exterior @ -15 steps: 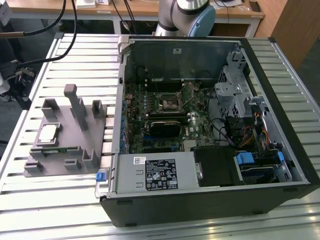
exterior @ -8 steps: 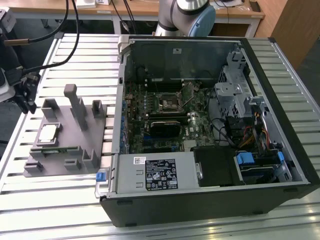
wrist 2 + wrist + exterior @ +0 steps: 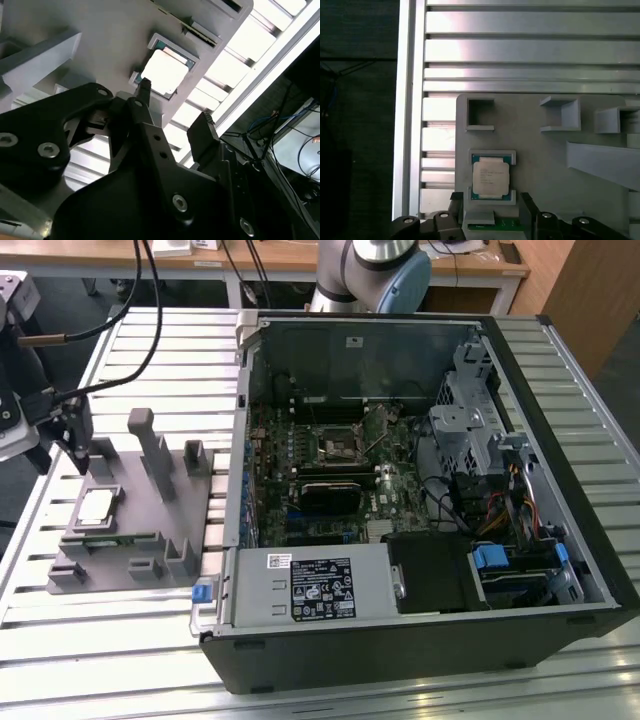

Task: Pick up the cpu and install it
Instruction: 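Pick up the cpu and move it towards the insertion slot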

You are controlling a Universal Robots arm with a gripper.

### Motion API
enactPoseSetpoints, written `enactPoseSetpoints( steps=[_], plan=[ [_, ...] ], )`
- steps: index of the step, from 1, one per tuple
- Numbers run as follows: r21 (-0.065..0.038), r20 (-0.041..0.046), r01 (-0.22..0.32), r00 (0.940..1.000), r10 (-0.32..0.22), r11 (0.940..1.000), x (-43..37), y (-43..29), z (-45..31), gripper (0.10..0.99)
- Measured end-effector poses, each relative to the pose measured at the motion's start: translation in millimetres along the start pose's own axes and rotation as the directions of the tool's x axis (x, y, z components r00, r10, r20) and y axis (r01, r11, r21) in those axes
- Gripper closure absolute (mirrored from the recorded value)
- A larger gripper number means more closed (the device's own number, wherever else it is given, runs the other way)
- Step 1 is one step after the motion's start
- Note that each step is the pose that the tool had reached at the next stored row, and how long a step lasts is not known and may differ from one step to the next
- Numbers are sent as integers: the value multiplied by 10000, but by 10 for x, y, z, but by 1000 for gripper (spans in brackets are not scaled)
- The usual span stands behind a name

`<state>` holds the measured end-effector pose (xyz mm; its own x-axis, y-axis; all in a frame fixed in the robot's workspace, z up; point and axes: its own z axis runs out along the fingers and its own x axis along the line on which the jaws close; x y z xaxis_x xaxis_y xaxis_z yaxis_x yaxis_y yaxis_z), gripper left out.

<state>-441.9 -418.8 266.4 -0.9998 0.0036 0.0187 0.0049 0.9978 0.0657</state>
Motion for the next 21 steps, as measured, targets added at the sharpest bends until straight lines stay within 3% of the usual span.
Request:
enactPoseSetpoints(
  steps=[3,4,5,10,21],
  plan=[
    [8,0,1,10000,-1,10000,-2,-4,54,447],
    [7,1,1,10000,-1,10000,-2,-5,72,447],
    [7,2,1,10000,-1,10000,-2,-6,91,380],
    [8,0,0,10000,0,10000,-3,-7,118,380],
    [10,0,1,10000,-1,10000,-6,-6,260,380]
  ],
)
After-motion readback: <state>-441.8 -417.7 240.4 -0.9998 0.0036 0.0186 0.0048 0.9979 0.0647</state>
